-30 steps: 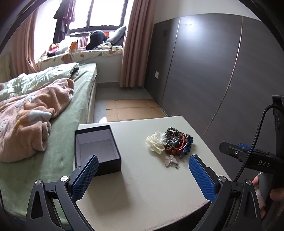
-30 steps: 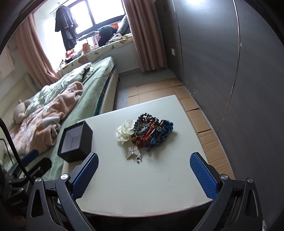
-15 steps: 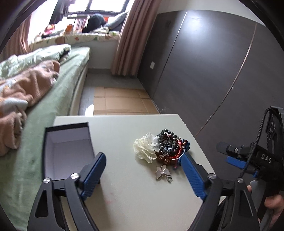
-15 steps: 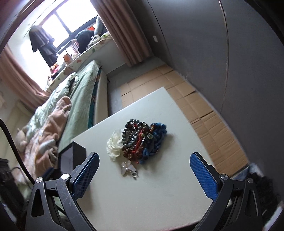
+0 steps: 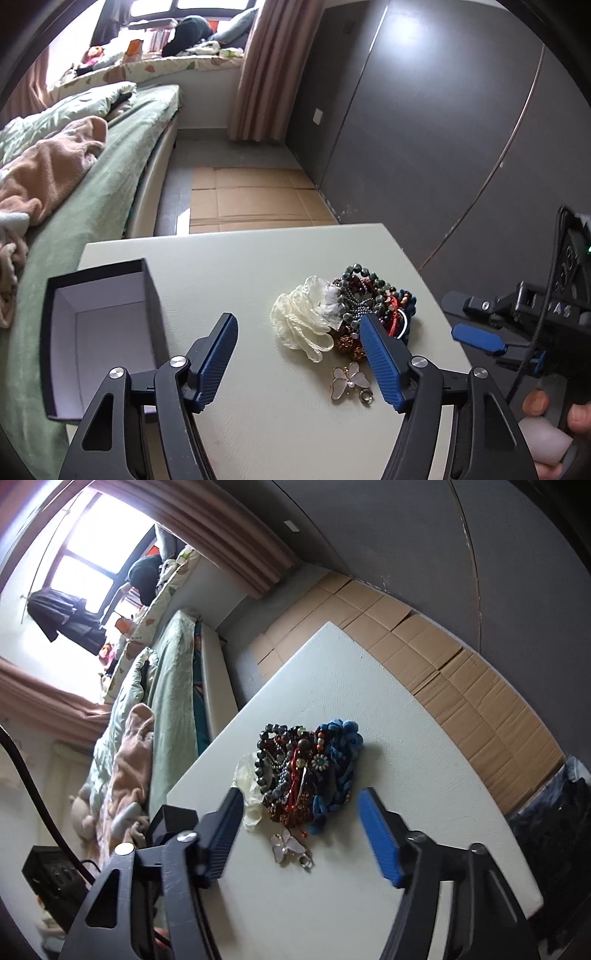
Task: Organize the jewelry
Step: 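Grasp the white fabric flower with left gripper while right grasps grey beaded bracelet, then carry flower and beaded bracelet into the black box and open both grippers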
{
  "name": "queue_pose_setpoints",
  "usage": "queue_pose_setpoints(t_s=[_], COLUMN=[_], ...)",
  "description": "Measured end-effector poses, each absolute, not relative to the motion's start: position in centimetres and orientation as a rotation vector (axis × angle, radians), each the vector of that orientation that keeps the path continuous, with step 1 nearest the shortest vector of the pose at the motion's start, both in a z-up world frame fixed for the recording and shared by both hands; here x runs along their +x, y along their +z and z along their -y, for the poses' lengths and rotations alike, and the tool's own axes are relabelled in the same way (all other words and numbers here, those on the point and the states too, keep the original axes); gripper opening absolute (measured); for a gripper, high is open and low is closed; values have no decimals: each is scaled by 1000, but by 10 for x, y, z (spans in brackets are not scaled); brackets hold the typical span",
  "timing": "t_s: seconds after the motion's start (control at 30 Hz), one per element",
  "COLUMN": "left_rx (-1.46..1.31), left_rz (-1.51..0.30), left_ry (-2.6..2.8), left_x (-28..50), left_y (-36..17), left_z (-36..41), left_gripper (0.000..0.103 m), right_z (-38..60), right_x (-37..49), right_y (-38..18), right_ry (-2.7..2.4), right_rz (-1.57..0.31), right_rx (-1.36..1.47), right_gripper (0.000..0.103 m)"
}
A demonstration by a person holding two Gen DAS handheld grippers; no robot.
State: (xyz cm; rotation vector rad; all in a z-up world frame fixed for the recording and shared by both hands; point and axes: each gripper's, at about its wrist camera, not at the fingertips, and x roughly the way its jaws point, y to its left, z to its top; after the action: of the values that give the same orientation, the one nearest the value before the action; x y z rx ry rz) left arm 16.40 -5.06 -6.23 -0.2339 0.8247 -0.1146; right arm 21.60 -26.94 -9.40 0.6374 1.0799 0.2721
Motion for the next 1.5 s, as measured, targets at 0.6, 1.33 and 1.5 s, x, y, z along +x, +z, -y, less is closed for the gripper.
queue_pose_setpoints(t_s=[0.6, 1.33, 1.5], left_rx=[-187, -223, -234], left_rz=[-977, -955, -936], left_ry=[-99, -117, -117], left_x=[221, 220, 213], left_y=[-115, -101, -92], left_z=[64, 44, 41], left_gripper=[55, 3, 3], right_z=[236, 207, 221], right_x=[282, 299, 293], right_y=[-108, -118, -105], right_ry=[302, 295, 295], right_rz=[-1081, -1141, -1103], right_rx=[529, 227, 283], right_gripper=[42, 16, 12])
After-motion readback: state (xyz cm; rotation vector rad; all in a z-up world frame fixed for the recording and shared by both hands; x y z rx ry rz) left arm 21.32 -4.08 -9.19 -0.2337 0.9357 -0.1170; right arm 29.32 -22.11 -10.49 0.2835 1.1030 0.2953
